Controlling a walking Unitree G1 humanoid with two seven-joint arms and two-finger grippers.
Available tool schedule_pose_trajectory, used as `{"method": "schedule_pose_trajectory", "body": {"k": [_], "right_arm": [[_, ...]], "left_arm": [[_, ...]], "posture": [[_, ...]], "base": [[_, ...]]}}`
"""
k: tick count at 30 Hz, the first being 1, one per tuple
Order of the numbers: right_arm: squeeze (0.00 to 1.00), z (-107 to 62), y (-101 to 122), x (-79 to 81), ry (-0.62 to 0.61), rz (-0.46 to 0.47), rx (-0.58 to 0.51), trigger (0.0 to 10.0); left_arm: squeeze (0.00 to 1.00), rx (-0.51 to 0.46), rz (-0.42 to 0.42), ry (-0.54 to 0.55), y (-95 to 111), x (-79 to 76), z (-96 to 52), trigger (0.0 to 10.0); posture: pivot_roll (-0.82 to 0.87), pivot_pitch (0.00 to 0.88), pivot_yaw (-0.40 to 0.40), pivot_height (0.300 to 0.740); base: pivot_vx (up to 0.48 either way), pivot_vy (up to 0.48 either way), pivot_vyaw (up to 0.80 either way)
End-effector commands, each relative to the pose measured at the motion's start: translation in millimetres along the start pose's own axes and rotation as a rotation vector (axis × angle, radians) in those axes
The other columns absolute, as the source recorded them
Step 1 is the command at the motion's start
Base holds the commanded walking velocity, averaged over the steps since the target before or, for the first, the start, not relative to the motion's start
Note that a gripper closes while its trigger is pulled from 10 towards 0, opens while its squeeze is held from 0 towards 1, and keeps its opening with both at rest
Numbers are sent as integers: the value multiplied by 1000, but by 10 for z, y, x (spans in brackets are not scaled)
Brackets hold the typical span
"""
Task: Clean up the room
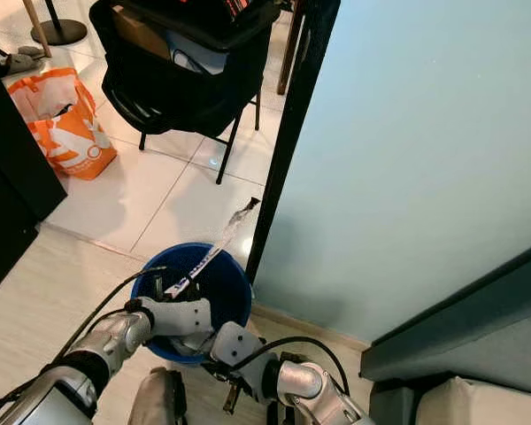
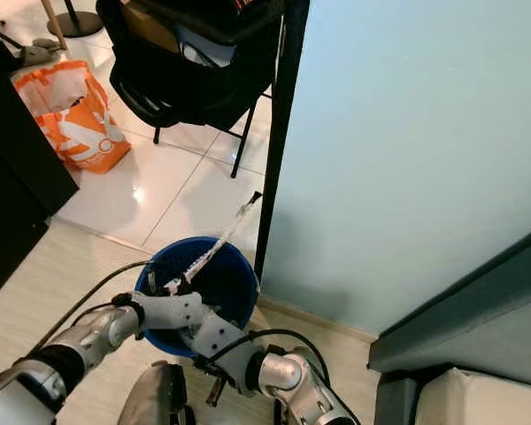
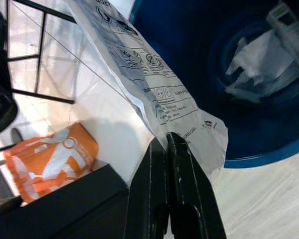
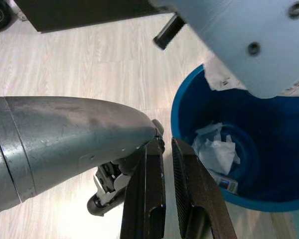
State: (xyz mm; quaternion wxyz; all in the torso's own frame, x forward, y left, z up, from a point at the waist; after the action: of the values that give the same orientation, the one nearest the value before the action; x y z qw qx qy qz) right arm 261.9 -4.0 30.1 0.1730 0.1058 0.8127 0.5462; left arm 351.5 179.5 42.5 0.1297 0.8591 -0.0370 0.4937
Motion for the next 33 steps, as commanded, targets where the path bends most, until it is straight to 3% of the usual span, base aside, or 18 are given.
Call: {"method": "schedule_pose_trajectory", "body": {"k": [1, 15, 16, 18, 19, 20, 21, 28, 29, 33], "right_arm": [[0, -10, -53, 44, 4, 13, 14, 10000], [0, -30, -100, 65, -9, 10, 16, 10000], [0, -30, -100, 66, -9, 10, 16, 10000], [0, -30, -100, 65, -9, 10, 16, 10000], [0, -28, -99, 68, -8, 9, 16, 10000], [0, -28, -99, 68, -8, 9, 16, 10000], [0, -26, -96, 68, -7, 8, 16, 10000], [0, -25, -93, 64, -7, 5, 16, 10000], [0, -26, -94, 62, -6, 3, 17, 10000], [0, -28, -99, 59, -4, 1, 19, 10000]], "left_arm": [[0, -9, 41, -39, -4, -86, -10, 10000], [0, 4, 34, -30, 27, -123, 18, 10000], [110, 3, 36, -33, 33, -126, 21, 10000], [110, 5, 30, -35, 35, -128, 24, 10000], [816, 6, 25, -37, 35, -131, 25, 10000], [816, 6, 25, -37, 35, -131, 25, 10000], [1000, 6, 16, -42, 36, -140, 24, 10000], [1000, 1, 30, -49, 42, -176, 21, 10000], [0, 1, 42, -54, 42, -197, 19, 10000], [0, -3, 34, -56, 47, -218, 16, 10000]], "posture": [[-33, 340, -106, 626], [-43, 344, -98, 626], [-43, 343, -97, 626], [-44, 342, -98, 626], [-44, 342, -98, 626], [-44, 342, -98, 626], [-43, 343, -99, 626], [-44, 343, -100, 626], [-43, 340, -102, 626], [-42, 337, -102, 626]], "base": [[0, 0, 0], [0, 0, 0], [0, 0, 0], [0, 0, 0], [0, 0, 0], [0, 0, 0], [0, 0, 0], [0, 0, 0], [0, 0, 0], [0, 0, 0]]}}
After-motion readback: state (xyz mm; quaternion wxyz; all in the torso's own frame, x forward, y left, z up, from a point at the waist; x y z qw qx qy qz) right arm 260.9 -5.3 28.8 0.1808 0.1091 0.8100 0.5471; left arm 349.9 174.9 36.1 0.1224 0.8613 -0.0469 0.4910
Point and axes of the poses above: a point about 5 cm out from each wrist's last joint towards the gripper, its own z axis pointing out of the wrist towards the gripper, its own y axis along the axis of the wrist's last joint, x = y × z, the point moved 2 cm from there along z, pointing out of the wrist towards the gripper
